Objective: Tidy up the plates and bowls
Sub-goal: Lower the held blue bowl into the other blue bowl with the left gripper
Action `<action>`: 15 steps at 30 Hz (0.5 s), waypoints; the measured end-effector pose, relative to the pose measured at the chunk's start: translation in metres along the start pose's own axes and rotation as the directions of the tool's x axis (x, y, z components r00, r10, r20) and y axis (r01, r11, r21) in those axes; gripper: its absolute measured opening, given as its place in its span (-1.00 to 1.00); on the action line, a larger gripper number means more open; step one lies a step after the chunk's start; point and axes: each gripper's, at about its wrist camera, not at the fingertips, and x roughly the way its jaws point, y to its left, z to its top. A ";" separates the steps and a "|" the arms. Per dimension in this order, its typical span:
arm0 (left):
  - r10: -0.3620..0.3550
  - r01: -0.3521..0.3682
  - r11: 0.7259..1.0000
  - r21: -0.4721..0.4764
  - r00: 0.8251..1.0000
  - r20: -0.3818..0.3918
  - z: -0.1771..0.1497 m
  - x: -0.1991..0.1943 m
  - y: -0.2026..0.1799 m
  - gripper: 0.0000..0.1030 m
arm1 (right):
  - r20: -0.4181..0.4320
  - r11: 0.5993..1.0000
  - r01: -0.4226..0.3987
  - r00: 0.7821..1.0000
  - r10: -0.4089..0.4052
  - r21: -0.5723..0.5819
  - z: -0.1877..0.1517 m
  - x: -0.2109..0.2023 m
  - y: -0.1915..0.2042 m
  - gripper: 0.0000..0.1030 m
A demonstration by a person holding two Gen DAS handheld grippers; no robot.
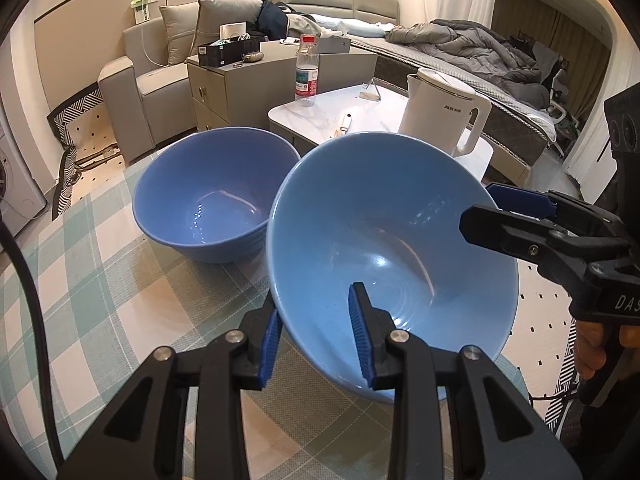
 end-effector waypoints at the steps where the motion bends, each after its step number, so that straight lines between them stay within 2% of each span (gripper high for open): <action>1: 0.003 -0.003 1.000 0.004 1.000 -0.001 0.000 0.001 -0.001 -0.40 | -0.003 1.000 0.003 1.000 -0.003 -0.001 -0.001 0.001 0.000 0.50; 15: 0.026 -0.025 0.999 0.037 0.999 -0.023 -0.003 0.010 -0.008 -0.40 | -0.038 0.999 0.044 0.998 -0.044 -0.008 -0.006 0.015 -0.005 0.51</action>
